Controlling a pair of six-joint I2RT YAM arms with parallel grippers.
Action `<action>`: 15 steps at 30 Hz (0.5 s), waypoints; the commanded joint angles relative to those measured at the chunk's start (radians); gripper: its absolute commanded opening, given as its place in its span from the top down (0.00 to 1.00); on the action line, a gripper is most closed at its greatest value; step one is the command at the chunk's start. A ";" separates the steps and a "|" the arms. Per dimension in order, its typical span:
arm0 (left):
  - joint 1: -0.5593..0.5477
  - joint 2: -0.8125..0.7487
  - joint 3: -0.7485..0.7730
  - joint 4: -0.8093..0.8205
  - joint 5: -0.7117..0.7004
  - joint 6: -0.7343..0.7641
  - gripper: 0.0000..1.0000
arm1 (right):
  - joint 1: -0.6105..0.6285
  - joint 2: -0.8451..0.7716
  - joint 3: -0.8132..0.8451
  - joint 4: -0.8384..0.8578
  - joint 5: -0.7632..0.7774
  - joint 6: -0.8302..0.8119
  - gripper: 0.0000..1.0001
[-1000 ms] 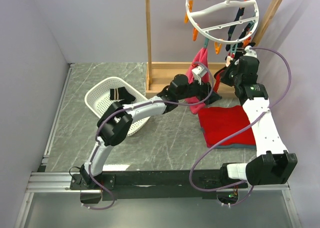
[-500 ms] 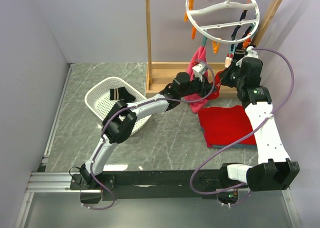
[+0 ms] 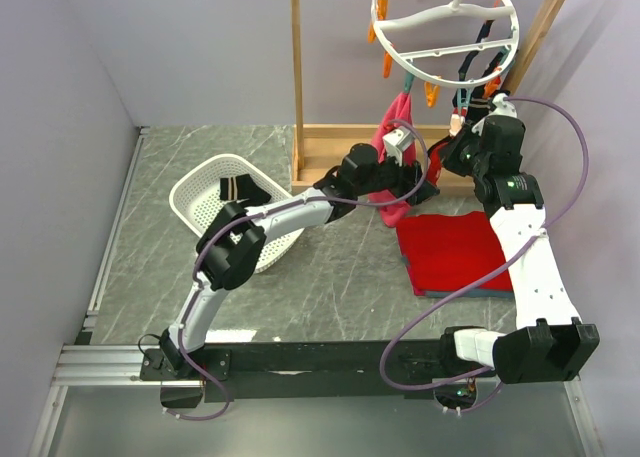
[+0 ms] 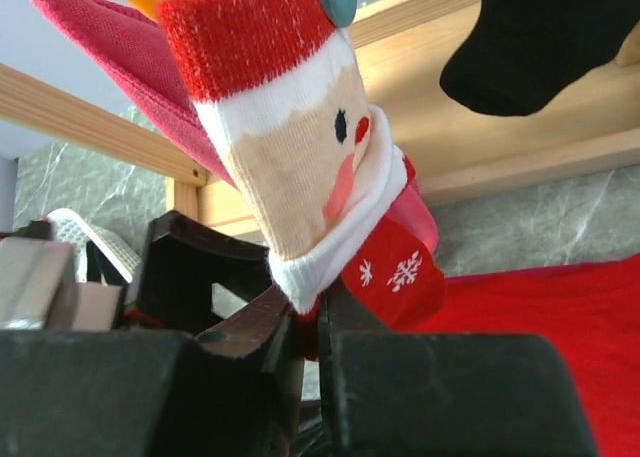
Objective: Remove the socks clipped to the hanger
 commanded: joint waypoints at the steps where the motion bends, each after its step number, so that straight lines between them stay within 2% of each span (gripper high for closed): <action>1: 0.001 -0.094 0.003 0.003 -0.002 0.023 0.12 | 0.005 -0.020 0.037 -0.005 0.026 -0.011 0.85; 6: 0.001 -0.066 0.081 0.026 -0.006 0.018 0.10 | 0.003 -0.017 0.040 -0.008 0.017 -0.008 0.83; 12: -0.003 -0.002 0.155 0.089 0.009 -0.037 0.15 | 0.003 -0.017 0.045 -0.014 0.006 -0.009 0.82; 15: -0.001 0.026 0.198 0.081 -0.006 -0.049 0.29 | 0.005 -0.023 0.043 -0.016 0.005 -0.011 0.82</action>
